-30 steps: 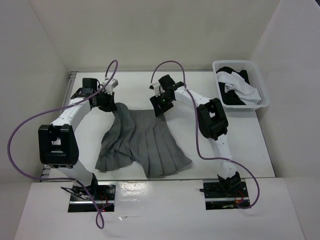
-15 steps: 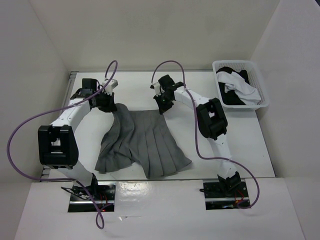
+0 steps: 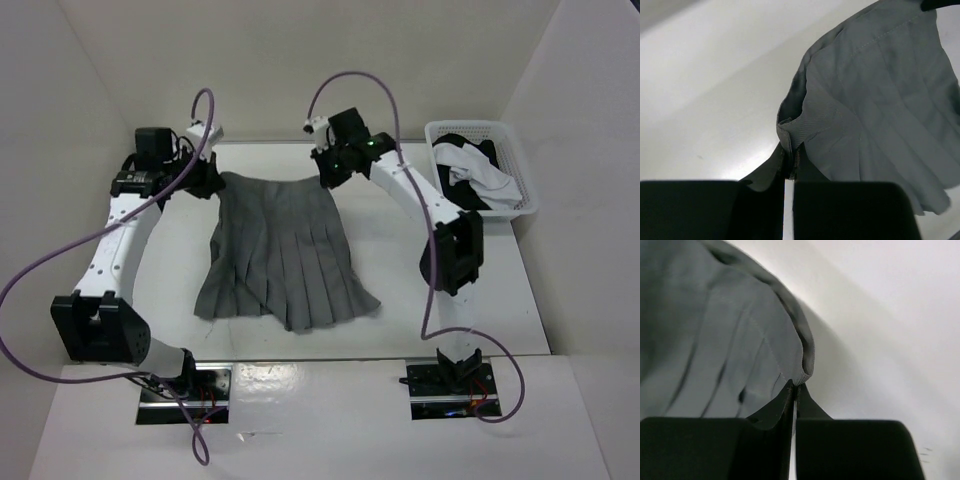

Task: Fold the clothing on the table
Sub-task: Flatten the skirt out

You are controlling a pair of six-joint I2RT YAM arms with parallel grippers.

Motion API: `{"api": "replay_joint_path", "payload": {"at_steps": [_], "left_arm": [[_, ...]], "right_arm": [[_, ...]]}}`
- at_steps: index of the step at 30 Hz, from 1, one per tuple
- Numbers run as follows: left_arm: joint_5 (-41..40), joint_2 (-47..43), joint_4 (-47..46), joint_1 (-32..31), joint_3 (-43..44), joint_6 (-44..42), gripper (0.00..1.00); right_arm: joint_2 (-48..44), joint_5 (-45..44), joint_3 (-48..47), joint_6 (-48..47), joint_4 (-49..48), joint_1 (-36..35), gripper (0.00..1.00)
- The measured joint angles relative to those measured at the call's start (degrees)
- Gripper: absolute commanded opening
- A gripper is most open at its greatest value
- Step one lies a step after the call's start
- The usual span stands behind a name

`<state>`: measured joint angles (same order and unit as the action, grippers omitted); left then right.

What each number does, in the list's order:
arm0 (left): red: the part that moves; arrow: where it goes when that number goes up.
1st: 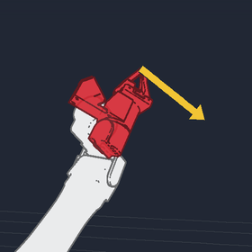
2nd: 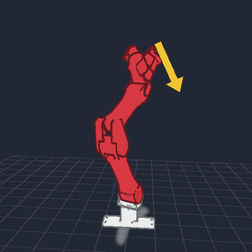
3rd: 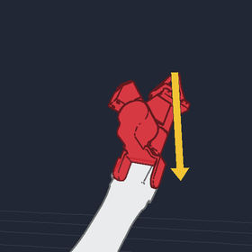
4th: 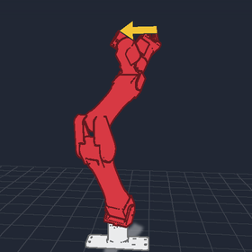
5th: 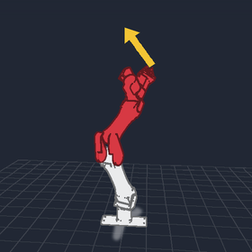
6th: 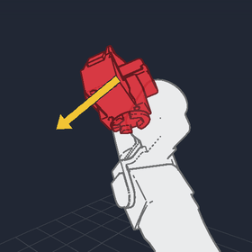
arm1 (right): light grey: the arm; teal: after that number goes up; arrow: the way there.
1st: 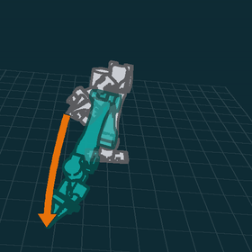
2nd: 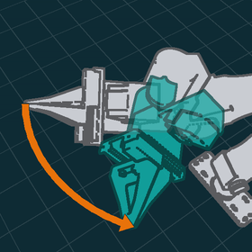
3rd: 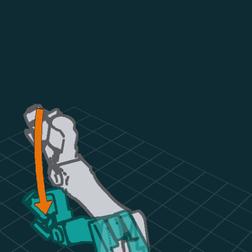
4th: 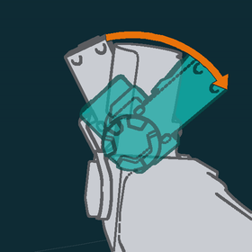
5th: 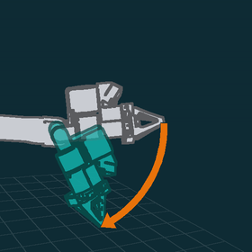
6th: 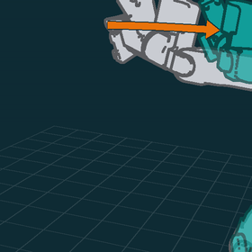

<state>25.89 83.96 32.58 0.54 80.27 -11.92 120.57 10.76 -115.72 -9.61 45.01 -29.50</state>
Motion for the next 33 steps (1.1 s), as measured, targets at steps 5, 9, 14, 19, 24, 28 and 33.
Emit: {"api": "replay_joint_path", "payload": {"at_steps": [5,9,14,19,24,28,33], "left_arm": [[1.7,-6.4,2.1,-0.2,6.7,-0.5,0.00],[4.1,-12.3,4.9,-0.5,7.1,-2.8,0.00],[7.8,-19.9,7.8,-0.6,3.4,-5.2,0.00],[11.6,-25.7,12.3,-0.6,2.5,-7.9,0.00],[16.9,-29.6,15.8,-0.2,2.4,-10.3,0.00],[20.4,-29.5,19.0,-0.2,3.1,-11.7,0.00],[22.3,-25.0,20.6,-0.2,4.8,-12.2,0.00]], "right_arm": [[-12.3,0.1,-2.8,-2.2,0.6,-0.2,0.00],[-21.9,1.5,-1.0,-4.4,1.8,-0.3,0.00],[-32.8,2.6,5.7,-7.9,4.3,-0.3,0.00],[-40.8,6.9,9.6,-11.3,8.0,1.7,0.00],[-47.3,16.0,11.2,-13.3,10.5,9.6,0.00],[-50.3,21.5,11.2,-14.2,12.1,12.7,0.00],[-49.2,24.5,11.7,-14.6,12.7,13.7,0.00]]}}
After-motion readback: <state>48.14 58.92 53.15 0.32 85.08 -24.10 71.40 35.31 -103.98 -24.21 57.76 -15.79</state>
